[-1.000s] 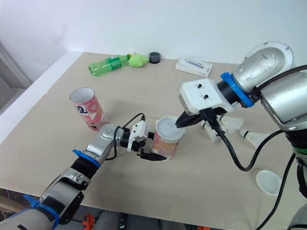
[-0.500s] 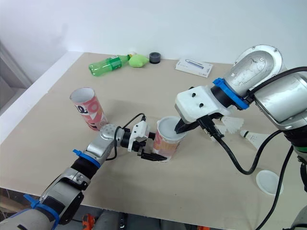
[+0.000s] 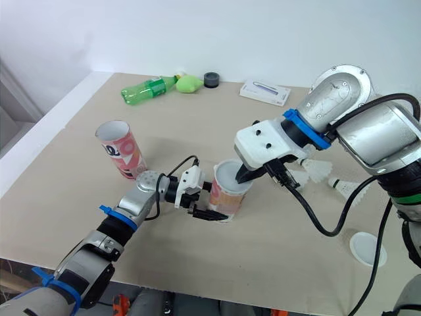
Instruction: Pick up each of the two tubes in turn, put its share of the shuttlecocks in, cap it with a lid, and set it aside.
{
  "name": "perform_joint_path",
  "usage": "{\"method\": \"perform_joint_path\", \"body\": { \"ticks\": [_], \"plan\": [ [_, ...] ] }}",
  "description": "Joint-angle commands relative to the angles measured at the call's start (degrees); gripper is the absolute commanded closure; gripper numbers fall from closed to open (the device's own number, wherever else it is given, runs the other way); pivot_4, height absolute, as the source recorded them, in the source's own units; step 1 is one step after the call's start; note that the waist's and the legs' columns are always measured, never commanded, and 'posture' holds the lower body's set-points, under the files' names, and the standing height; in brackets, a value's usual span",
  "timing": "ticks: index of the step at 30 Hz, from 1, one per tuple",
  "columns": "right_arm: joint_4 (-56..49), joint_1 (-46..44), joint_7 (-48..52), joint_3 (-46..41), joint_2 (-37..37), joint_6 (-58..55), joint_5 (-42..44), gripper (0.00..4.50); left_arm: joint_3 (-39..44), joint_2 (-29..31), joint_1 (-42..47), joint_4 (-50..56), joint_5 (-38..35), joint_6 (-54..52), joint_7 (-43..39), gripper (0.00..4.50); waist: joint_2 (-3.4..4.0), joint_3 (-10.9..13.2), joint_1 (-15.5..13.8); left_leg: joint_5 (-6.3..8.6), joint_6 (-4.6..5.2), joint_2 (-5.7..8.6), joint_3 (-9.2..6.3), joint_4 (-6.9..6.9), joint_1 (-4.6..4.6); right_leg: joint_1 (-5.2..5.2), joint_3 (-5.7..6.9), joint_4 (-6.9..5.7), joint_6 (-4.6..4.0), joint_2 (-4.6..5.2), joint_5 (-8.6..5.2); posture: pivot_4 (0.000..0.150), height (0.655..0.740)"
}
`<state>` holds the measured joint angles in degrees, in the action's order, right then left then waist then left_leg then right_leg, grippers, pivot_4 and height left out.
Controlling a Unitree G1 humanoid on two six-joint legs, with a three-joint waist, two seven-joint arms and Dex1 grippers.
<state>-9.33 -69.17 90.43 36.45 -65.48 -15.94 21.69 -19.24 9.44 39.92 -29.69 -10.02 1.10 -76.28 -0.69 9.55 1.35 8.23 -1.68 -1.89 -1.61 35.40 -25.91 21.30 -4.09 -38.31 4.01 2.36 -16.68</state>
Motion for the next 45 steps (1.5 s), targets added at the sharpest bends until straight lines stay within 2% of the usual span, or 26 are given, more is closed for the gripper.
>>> {"method": "perform_joint_path", "body": {
  "ticks": [1,6,13,20,25,29,34,39,40,41,43,45],
  "plan": [
    [0.2,-0.5,2.1,1.9,-0.1,0.3,-0.7,4.47,-0.8,0.7,-1.3,-0.9,1.3,-1.4,0.1,1.19,0.00,0.0,0.0,0.00,0.00,0.00,0.00,0.00,0.00,0.00,0.00,0.00,0.00,0.00,0.00,0.150,0.7294],
    [2.2,-1.6,2.1,-0.6,1.5,-0.9,0.3,4.47,-0.8,0.8,-1.6,-0.4,1.2,-1.6,0.3,1.19,0.00,0.0,0.0,0.00,-0.01,-0.02,0.03,0.00,0.04,-0.01,0.00,0.00,-0.02,0.00,0.01,0.150,0.7294],
    [2.6,-3.9,2.1,-6.7,1.0,-8.4,7.8,4.47,0.0,0.6,-1.8,-0.5,0.3,-0.8,0.1,1.19,0.03,0.0,0.0,-0.07,-0.13,-0.08,0.04,-0.03,-0.03,0.07,0.01,0.00,-0.08,-0.02,0.05,0.150,0.7294],
    [1.8,0.7,0.8,-18.9,-1.2,-16.4,10.3,4.47,2.2,-0.4,-1.9,-2.4,-1.9,0.5,-0.5,1.19,0.03,0.0,-0.1,-0.07,-0.13,0.00,-0.02,-0.07,-0.13,0.12,0.01,0.00,-0.03,-0.01,0.00,0.150,0.7294],
    [-1.6,13.6,-3.8,-30.8,-7.8,-19.5,11.1,4.47,3.2,-0.5,-1.9,-5.9,-1.6,3.5,-1.2,1.19,0.05,0.0,-0.1,-0.07,-0.13,0.04,-0.05,-0.07,-0.15,0.07,0.01,0.03,0.04,0.00,-0.05,0.150,0.7294],
    [-6.4,27.8,-8.5,-41.3,-10.5,-21.8,11.4,4.47,3.1,-0.6,-1.7,-7.4,-0.6,6.7,-1.5,1.19,0.15,0.0,0.1,-0.07,-0.13,0.04,-0.01,-0.08,-0.11,0.04,-0.04,0.02,0.05,0.00,-0.05,0.150,0.7294],
    [-12.7,41.1,-12.8,-51.4,-9.2,-26.0,12.6,4.47,3.7,-1.4,-1.0,-9.1,-1.0,7.5,-1.5,1.19,0.23,0.0,0.0,-0.12,-0.13,0.02,0.03,-0.04,-0.05,0.02,-0.06,-0.01,0.19,-0.01,-0.02,0.150,0.7294],
    [-20.3,54.1,-17.5,-59.1,-4.7,-29.7,14.4,4.47,3.9,-1.8,-0.2,-9.6,-1.0,7.9,-1.6,1.19,0.23,0.0,-0.1,-0.19,-0.08,0.04,0.01,0.03,-0.08,-0.05,-0.10,0.06,0.38,-0.02,0.04,0.150,0.7294],
    [-21.1,55.5,-18.4,-59.8,-4.0,-30.1,14.8,4.50,4.0,-1.9,0.0,-9.8,-0.9,8.0,-1.5,0.46,0.23,0.0,0.0,-0.20,-0.07,0.05,0.02,0.01,-0.10,-0.04,-0.11,0.07,0.41,-0.01,0.06,0.150,0.7294],
    [-21.7,56.7,-19.0,-60.2,-3.3,-30.1,14.8,4.50,4.2,-1.9,0.2,-10.1,-0.8,8.0,-1.2,0.44,0.27,0.0,0.0,-0.20,-0.07,0.05,0.02,0.03,-0.10,-0.04,-0.11,0.06,0.41,-0.01,0.06,0.150,0.7294],
    [-22.9,59.8,-20.6,-59.6,-2.3,-29.5,13.7,4.50,4.1,-1.7,0.2,-9.7,-1.3,6.9,-2.3,0.09,0.24,0.0,0.0,-0.21,-0.06,0.09,0.04,0.03,-0.10,-0.02,-0.15,0.06,0.47,0.00,0.08,0.150,0.7294],
    [-23.5,63.3,-22.0,-58.2,-0.5,-26.6,11.5,3.84,3.4,-0.9,-0.3,-7.9,-1.6,6.1,-4.9,0.00,0.19,0.0,-0.1,-0.23,-0.05,0.08,0.01,0.03,-0.15,0.02,-0.14,0.06,0.50,-0.03,0.07,0.150,0.7294]
  ]
}}
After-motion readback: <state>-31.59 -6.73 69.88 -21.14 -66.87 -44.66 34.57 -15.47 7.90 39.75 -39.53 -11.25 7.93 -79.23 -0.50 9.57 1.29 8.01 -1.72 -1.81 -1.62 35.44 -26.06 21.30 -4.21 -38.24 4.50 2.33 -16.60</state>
